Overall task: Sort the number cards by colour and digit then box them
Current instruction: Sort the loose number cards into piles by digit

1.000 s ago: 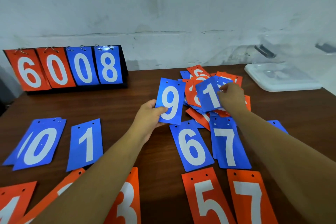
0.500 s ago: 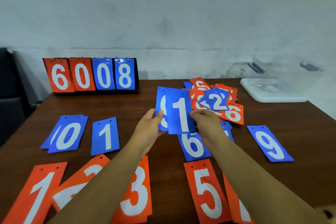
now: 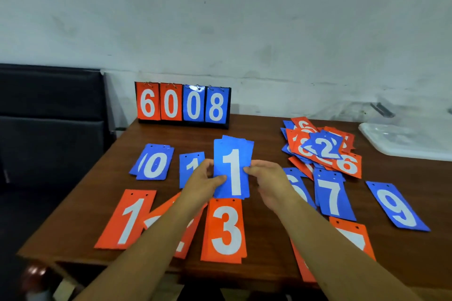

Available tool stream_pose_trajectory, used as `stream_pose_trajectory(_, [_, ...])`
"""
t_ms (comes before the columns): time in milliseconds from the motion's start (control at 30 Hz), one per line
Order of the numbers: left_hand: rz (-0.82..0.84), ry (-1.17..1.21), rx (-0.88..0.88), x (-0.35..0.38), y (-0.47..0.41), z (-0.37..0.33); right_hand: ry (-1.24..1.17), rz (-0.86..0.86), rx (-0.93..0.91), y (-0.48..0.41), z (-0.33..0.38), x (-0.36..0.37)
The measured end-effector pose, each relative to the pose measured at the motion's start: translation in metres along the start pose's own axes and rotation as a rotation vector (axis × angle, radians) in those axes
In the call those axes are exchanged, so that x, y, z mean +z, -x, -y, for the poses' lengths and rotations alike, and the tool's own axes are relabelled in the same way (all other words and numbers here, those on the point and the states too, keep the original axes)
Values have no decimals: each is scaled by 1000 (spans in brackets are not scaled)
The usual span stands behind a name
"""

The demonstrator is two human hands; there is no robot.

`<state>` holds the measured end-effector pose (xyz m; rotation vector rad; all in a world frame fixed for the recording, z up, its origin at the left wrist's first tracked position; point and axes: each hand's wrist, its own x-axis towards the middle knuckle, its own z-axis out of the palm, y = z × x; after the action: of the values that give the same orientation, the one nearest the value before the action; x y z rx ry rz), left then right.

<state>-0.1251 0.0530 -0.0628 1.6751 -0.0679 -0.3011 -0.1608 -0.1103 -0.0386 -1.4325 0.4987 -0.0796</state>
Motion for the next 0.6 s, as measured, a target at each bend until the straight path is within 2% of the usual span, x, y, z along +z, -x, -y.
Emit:
stream_pose_trajectory(100, [-126,-72,11,-21,2,3,29,27,6,5,-4,9])
stream_pose_trajectory(200, [-251,-169,35,-42,-6,6,75,-24,14,5,-5,8])
stream_pose_trajectory(333, [-399,-446,24,-64,-33,8,143,-81,9,-3,-5,0])
stream_pose_trajectory(600, [-411,-881,-13,-73,-70,18,279,-126,7,-20,-8,-3])
